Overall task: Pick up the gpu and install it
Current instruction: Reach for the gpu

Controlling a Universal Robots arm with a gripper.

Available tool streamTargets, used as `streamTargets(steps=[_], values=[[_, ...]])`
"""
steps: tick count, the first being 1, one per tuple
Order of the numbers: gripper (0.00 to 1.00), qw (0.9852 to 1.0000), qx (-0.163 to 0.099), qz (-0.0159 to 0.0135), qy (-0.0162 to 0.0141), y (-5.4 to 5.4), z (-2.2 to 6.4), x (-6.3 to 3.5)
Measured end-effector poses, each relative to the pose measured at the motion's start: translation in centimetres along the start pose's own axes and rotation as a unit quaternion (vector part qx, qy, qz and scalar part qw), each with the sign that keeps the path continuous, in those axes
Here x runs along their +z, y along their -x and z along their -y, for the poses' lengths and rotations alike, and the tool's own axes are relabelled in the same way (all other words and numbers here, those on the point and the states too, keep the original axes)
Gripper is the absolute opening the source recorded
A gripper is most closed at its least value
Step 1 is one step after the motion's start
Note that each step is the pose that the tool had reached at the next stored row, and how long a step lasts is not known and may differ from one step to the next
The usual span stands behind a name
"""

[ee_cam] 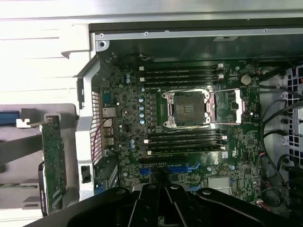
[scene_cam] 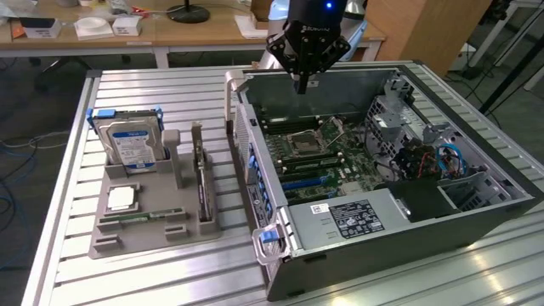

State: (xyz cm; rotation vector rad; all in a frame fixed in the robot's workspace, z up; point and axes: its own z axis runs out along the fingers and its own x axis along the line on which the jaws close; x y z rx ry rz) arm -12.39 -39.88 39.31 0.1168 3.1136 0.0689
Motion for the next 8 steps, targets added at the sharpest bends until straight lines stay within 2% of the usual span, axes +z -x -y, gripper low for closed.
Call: streamTargets(steps=[8], values=[[0.11,1.0000,0.000,0.0000,0.0000,-0.29,0.02,0.01]])
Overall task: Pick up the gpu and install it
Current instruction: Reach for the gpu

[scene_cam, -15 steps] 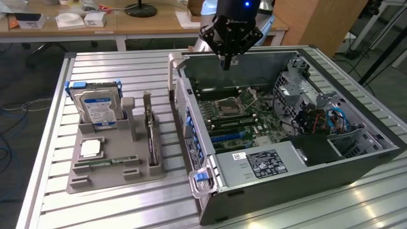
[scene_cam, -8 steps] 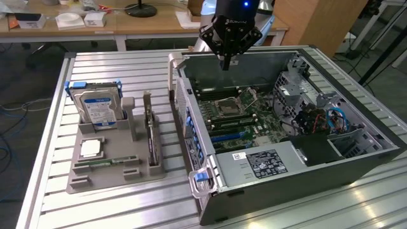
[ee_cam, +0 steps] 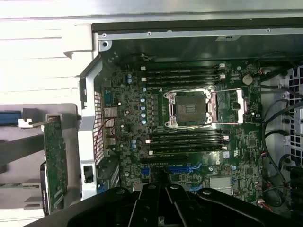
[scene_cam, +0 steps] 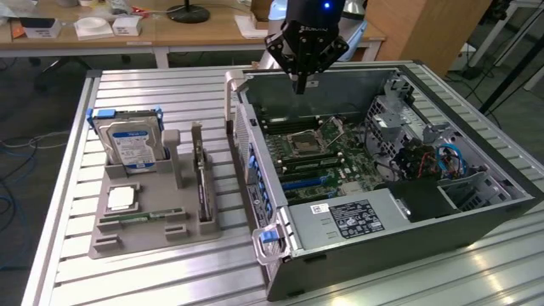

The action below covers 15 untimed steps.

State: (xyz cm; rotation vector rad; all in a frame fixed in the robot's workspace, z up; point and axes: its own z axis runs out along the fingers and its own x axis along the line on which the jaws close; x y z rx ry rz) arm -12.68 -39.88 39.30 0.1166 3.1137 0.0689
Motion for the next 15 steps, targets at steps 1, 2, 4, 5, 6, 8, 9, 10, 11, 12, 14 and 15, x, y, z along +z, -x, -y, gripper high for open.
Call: streamTargets(steps=[1,2,4,5,6,8,9,10,11,12,14,15], values=[[0.11,1.0000,0.000,0.0000,0.0000,-0.04,0.00,0.00],[0.11,1.0000,0.000,0.0000,0.0000,-0.08,0.01,0.00],[0.11,1.0000,0.000,0.0000,0.0000,-0.19,0.01,0.01],[0.11,1.0000,0.000,0.0000,0.0000,-0.23,0.02,0.01],[0.11,1.0000,0.000,0.0000,-0.0001,-0.28,0.02,0.01],[0.11,1.0000,0.000,0.0000,0.0000,-0.41,0.04,0.01],[0.11,1.0000,0.000,0.0000,0.0000,-0.49,0.04,0.02],[0.11,1.0000,0.000,0.0000,-0.0001,-0.58,0.05,0.01],[0.11,1.0000,0.000,0.0000,0.0000,-0.65,0.05,0.02],[0.11,1.0000,0.000,0.0000,0.0000,-0.72,0.06,0.02],[0.11,1.0000,0.000,0.0000,0.0000,-0.85,0.07,0.02],[0.11,1.0000,0.000,0.0000,0.0000,-0.93,0.07,0.03]])
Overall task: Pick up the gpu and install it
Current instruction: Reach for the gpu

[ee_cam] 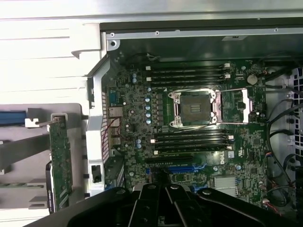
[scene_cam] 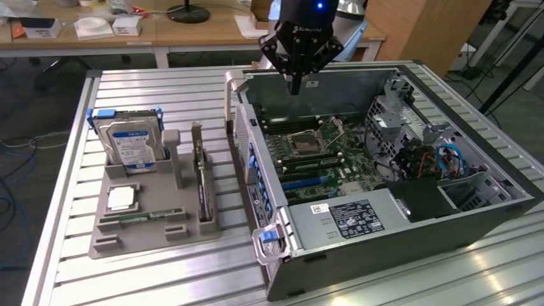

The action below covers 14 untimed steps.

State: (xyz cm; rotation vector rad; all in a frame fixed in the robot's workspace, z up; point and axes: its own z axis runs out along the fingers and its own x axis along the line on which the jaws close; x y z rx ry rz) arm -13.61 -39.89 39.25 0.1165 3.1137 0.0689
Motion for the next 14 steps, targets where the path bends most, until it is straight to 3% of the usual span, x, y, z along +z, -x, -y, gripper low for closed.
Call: streamTargets(steps=[14], values=[[0.11,1.0000,0.000,0.0000,0.0000,-1.04,0.08,0.03]])
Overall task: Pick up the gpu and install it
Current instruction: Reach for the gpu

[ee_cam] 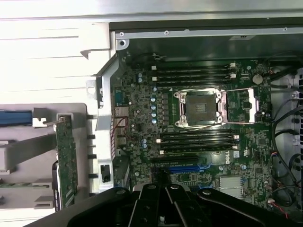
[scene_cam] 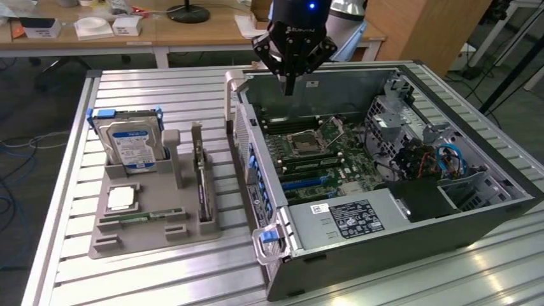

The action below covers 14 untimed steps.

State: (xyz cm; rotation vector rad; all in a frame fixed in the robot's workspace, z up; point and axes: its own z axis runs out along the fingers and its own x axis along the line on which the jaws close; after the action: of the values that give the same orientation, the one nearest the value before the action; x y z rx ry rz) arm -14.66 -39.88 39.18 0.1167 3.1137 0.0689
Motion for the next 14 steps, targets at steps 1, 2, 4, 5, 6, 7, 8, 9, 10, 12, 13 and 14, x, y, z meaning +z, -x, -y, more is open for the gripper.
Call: streamTargets(steps=[1,2,4,5,6,7,8,9,10,12,13,14], values=[[0.11,1.0000,0.000,0.0000,0.0000,-0.07,0.01,0.00],[0.11,1.0000,0.000,0.0000,0.0000,-0.14,0.01,0.00],[0.11,1.0000,0.000,0.0000,0.0000,-0.28,0.02,0.01],[0.11,1.0000,0.000,0.0000,0.0000,-0.35,0.03,0.01],[0.11,1.0000,0.000,0.0000,0.0000,-0.42,0.03,0.01],[0.11,1.0000,0.000,0.0000,0.0000,-0.49,0.04,0.02],[0.11,1.0000,0.000,0.0000,0.0000,-0.56,0.04,0.02],[0.11,1.0000,0.000,0.0000,0.0000,-0.62,0.05,0.02],[0.11,1.0000,0.000,0.0000,0.0000,-0.70,0.05,0.02],[0.11,1.0000,0.000,0.0000,0.0000,-0.83,0.07,0.03],[0.11,1.0000,0.000,0.0000,0.0000,-0.89,0.07,0.03],[0.11,1.0000,0.000,0.0000,0.0000,-0.95,0.08,0.03]])
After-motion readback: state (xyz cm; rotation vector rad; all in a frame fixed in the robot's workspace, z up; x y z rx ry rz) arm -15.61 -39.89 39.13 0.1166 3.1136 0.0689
